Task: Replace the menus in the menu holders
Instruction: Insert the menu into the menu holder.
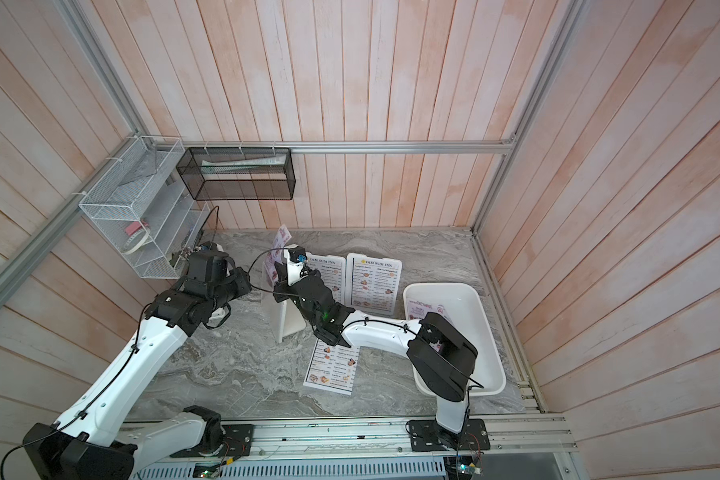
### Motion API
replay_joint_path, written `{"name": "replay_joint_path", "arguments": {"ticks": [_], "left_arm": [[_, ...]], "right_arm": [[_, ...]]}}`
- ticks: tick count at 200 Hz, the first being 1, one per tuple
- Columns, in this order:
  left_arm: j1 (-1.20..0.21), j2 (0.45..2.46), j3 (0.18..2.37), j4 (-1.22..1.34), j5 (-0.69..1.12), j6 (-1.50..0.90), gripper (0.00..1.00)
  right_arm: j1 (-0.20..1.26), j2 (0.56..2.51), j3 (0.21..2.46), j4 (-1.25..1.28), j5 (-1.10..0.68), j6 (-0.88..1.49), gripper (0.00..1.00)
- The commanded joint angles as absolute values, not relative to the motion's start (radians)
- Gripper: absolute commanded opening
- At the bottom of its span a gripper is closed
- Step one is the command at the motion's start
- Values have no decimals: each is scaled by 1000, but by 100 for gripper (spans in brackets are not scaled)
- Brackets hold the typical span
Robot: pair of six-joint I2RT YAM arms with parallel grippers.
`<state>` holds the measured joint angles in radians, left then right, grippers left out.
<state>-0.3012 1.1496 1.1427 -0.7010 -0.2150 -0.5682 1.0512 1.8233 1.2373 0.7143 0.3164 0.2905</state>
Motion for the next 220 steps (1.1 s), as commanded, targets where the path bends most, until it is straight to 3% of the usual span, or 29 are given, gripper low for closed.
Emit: {"name": "replay_joint_path", "arguments": {"ticks": [1, 220], "left_arm": [[-295, 1132, 1154, -705, -217, -557, 45], [-294, 1135, 1160, -706, -220, -548, 45]], "right_arm": [[1061, 1810, 1226, 766, 328, 288, 0], [1065, 1813, 1121, 984, 271, 260, 3]]}}
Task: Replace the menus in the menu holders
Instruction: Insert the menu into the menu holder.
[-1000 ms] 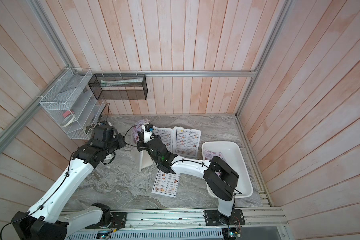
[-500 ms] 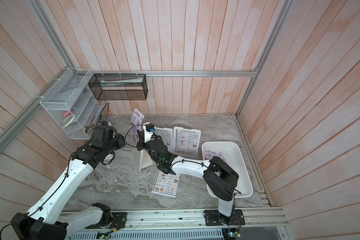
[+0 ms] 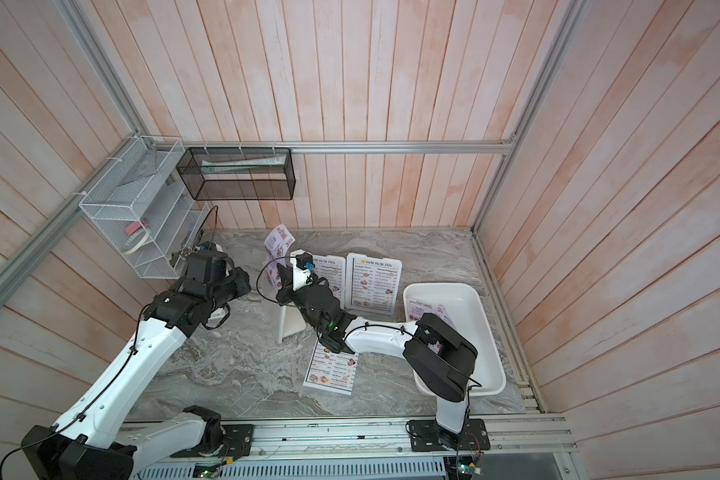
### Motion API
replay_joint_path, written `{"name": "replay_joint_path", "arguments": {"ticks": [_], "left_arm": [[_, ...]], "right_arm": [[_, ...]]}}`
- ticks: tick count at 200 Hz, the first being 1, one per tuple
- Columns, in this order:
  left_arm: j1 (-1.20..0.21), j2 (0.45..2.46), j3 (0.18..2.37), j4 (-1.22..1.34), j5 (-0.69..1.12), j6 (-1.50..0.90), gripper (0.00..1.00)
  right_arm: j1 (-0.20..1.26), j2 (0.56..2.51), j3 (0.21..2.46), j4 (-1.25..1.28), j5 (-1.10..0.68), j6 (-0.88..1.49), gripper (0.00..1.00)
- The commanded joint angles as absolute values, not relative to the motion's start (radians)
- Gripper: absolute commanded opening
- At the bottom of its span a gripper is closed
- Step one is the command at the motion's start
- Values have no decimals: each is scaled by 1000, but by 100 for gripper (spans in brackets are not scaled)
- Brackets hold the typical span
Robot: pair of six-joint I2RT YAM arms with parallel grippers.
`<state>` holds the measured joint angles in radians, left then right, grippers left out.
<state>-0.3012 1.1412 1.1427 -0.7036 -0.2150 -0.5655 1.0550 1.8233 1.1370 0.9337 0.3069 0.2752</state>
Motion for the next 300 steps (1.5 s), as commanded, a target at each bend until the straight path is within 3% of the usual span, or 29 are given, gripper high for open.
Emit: {"name": "replay_joint_path", "arguments": {"ticks": [1, 108, 189, 300], "left_arm": [[-294, 1135, 1160, -707, -220, -548, 45], [-293, 1139, 1162, -700, -217, -544, 45], [-272, 1133, 1152, -694, -212, -540, 46], [-267, 1133, 1158, -692, -210, -540, 46]], "right_arm": [[1065, 1813, 1121, 984, 269, 261, 3], [1067, 1809, 1148, 966, 225, 270, 4], [1069, 1756, 1100, 951, 183, 343, 12], [1072, 1776, 1100, 901, 186, 367, 9]]}}
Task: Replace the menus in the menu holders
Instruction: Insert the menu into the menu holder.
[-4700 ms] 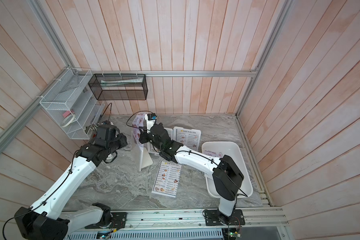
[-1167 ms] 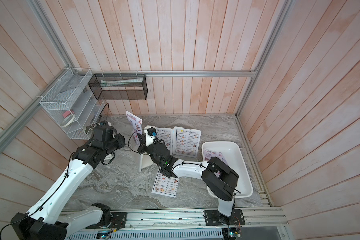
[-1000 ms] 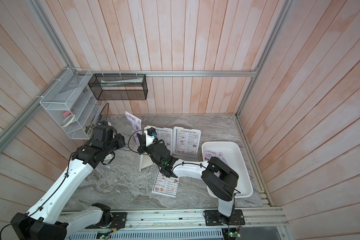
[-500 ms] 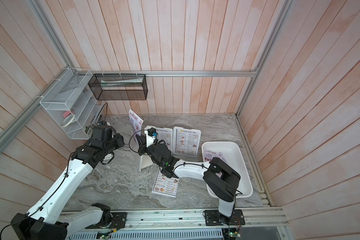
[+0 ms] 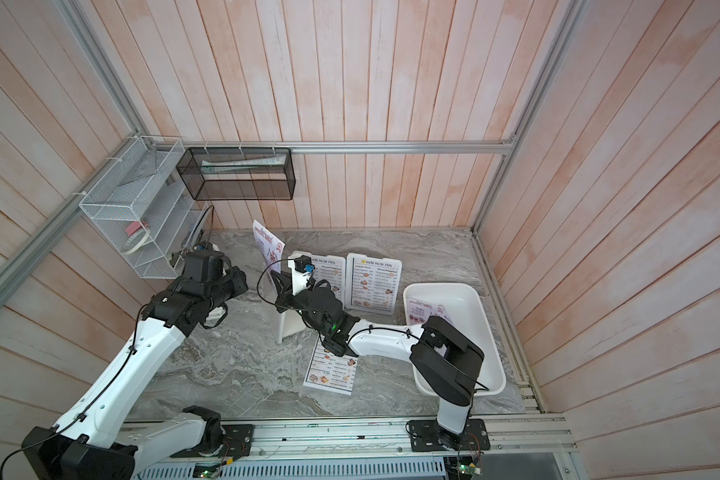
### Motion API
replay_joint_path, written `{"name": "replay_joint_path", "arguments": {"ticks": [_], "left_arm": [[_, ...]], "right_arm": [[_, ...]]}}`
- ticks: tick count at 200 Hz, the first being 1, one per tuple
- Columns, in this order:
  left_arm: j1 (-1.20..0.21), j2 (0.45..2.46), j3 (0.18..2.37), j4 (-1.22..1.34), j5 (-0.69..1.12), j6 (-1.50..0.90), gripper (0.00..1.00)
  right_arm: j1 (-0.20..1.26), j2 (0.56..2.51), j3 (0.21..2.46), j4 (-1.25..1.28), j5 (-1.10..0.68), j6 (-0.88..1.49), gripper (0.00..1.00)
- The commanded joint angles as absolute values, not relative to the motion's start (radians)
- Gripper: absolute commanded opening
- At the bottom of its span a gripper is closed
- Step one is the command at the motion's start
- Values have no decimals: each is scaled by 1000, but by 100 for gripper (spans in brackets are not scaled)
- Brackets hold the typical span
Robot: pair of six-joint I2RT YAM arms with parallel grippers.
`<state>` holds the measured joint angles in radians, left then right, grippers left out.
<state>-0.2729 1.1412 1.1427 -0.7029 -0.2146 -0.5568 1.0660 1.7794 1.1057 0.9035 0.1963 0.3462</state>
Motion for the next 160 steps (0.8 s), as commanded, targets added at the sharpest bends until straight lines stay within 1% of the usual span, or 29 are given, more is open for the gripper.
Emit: {"name": "replay_joint_path", "arguments": {"ticks": [1, 85, 160], "left_arm": [[-268, 1133, 1158, -692, -210, -540, 46], [-264, 1144, 1163, -682, -210, -535, 46], [-258, 1149, 1169, -678, -210, -531, 46]], "right_arm": [[1072, 1776, 1100, 902, 185, 368, 9], [1085, 1746, 1083, 853, 172, 406, 13], [1089, 1700, 1078, 750, 129, 409, 21]]}}
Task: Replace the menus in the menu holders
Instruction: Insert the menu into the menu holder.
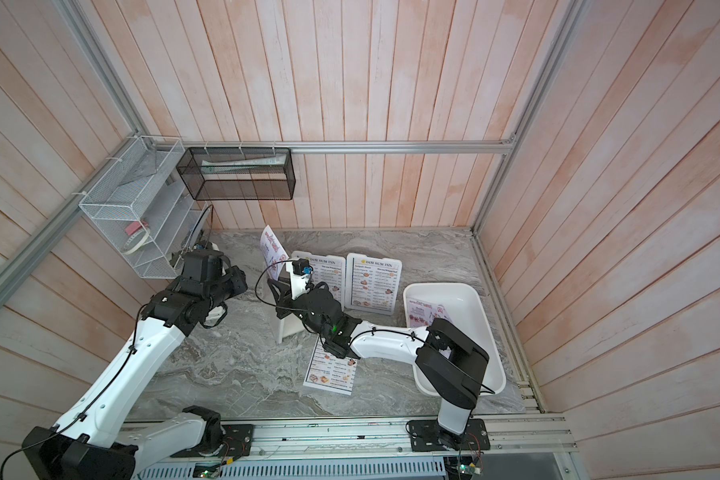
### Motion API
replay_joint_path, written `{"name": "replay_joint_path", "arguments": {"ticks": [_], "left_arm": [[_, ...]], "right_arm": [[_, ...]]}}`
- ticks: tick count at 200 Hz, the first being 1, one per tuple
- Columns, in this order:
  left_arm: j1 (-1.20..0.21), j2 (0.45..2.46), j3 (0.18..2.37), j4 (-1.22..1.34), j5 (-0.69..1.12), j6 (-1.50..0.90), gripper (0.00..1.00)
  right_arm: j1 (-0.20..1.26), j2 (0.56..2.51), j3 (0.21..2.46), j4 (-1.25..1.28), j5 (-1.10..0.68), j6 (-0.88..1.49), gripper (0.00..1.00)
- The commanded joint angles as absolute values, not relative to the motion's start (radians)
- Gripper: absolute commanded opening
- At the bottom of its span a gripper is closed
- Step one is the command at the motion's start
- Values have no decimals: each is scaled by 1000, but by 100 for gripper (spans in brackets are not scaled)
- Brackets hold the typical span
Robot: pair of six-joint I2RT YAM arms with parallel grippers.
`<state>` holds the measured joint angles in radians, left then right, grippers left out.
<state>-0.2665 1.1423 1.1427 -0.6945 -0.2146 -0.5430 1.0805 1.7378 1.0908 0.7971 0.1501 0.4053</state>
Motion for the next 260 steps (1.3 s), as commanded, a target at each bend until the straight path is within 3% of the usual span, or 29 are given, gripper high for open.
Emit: {"name": "replay_joint_path", "arguments": {"ticks": [1, 106, 177, 260], "left_arm": [[-258, 1149, 1169, -678, -210, -532, 46], [-258, 1182, 1198, -678, -209, -528, 46], [-258, 1200, 1221, -675, -207, -525, 46], [-259, 1193, 1233, -678, -209, -522, 46]], "right_arm": [[1088, 1699, 1079, 749, 130, 408, 21], [927, 1734, 1288, 544, -81, 396, 30], [907, 1729, 1345, 411, -132, 440, 12], [967, 1726, 1277, 453, -127, 515, 10]]}}
